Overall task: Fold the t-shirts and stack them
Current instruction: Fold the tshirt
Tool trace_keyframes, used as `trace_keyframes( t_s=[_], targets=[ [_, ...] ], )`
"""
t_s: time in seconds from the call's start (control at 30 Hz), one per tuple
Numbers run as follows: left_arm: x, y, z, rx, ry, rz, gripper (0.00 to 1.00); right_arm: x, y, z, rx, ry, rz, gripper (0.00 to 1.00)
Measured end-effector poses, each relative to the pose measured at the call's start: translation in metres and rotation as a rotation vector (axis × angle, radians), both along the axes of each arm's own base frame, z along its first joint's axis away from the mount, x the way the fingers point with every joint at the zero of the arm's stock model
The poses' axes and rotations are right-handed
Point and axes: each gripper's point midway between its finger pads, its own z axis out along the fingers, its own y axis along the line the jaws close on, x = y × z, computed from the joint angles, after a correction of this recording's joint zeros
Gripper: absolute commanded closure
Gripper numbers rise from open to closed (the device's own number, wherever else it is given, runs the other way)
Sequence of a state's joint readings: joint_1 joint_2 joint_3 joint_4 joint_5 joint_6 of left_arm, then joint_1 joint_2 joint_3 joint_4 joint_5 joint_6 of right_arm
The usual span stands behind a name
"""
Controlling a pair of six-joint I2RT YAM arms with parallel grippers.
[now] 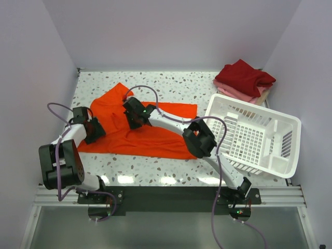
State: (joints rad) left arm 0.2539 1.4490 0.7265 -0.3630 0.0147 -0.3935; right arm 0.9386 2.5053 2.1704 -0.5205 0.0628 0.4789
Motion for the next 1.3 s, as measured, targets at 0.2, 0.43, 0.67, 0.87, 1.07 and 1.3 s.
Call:
trace_keyframes(
  t_s=[0.2,0.43,0.67,0.87,1.07,1.3],
  targets=[
    [0.0,0.001,0.0,-0.003,-0.003,0.01,0.38,-0.002,-0.005,0.004,-0.018,0.001,-0.007,0.8],
    [0.002,0.003,0.001,-0.001,-0.007,0.014,0.36,0.0,-0.015,0.005,-0.049,0.005,-0.021,0.43],
    [0.019,0.008,0.018,0.007,-0.047,0.021,0.31,0.003,-0.043,0.024,-0.056,0.012,-0.049,0.3],
    [0.046,0.009,0.049,0.012,-0.139,0.032,0.3,0.02,-0.114,0.058,-0.044,0.016,-0.153,0.25],
    [0.074,-0.032,0.075,0.039,-0.202,-0.077,0.3,0.037,-0.19,0.057,-0.091,0.035,-0.268,0.25],
    [0.088,-0.062,0.065,0.027,-0.184,-0.143,0.3,0.017,-0.23,0.015,-0.174,0.132,-0.289,0.25]
  ],
)
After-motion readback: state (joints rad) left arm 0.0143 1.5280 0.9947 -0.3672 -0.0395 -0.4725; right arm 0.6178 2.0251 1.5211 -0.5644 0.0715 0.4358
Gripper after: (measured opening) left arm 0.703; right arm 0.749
